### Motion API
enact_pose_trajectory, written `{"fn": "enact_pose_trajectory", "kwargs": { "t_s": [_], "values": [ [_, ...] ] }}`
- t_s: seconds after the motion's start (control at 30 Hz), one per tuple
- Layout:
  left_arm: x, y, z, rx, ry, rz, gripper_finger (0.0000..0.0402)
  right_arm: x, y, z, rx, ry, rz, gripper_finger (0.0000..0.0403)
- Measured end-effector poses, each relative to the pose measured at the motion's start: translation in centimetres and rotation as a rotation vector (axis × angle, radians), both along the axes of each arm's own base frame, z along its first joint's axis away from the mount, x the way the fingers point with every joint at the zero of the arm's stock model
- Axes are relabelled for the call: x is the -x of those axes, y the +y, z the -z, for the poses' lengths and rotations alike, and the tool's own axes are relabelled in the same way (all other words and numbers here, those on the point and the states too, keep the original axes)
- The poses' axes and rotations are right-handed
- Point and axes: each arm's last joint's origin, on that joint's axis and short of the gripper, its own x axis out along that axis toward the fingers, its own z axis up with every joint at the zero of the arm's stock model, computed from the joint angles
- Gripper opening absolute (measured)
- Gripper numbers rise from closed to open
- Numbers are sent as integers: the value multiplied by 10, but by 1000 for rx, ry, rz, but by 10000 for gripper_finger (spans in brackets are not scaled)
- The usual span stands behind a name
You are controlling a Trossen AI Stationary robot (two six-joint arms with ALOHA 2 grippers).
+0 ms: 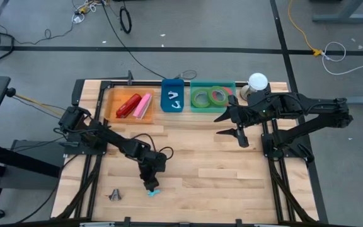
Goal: Pick and place Stapler, Stapler remover, tape
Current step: Put the light blue staple remover into the blue bin
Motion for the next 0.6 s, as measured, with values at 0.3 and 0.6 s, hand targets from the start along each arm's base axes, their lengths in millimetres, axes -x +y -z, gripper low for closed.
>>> {"fn": "enact_pose_trajectory", "kwargs": {
  "t_s": [0.3,0.6],
  "values": [
    [1,-3,0,3,1,11,121,0,0,0,0,0,0,210],
    [1,-3,0,-7,-3,4,121,0,0,0,0,0,-1,210]
  ]
}}
